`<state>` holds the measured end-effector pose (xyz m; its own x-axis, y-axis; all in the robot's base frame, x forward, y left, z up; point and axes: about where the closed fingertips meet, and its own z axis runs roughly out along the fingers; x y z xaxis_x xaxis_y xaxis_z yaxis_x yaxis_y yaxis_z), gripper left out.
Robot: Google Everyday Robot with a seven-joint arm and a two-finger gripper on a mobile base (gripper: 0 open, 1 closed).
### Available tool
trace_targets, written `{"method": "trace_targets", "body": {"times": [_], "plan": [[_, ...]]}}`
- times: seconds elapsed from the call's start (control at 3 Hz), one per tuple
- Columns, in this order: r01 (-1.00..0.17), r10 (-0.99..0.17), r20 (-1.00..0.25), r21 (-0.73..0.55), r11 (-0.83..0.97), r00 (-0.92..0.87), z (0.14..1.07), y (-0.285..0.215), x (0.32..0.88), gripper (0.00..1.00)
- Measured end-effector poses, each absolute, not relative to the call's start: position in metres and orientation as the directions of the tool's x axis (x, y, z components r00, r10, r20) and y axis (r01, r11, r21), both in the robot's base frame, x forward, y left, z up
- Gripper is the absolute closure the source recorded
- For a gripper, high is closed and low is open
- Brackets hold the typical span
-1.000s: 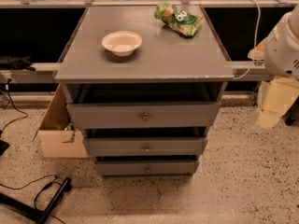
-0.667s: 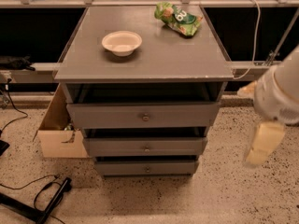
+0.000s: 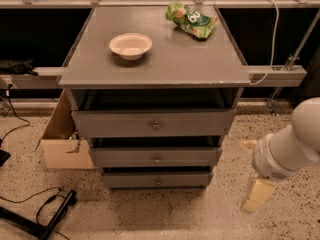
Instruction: Open bottom drawer
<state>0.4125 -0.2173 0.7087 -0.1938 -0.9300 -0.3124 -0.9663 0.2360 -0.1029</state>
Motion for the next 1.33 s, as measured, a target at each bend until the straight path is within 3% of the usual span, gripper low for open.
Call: {"method": "trace_targets", "body": {"times": [0.67,1.33], "plan": [[-0.968,-0.916,-0.333,-0.032,0.247,-0.223,0.645,-0.216,0.425,0.00],[-0.966,-0.946,-0.267,-0.134,0.223,-0.182,0.553,-0.205,0.485,0.00]]}}
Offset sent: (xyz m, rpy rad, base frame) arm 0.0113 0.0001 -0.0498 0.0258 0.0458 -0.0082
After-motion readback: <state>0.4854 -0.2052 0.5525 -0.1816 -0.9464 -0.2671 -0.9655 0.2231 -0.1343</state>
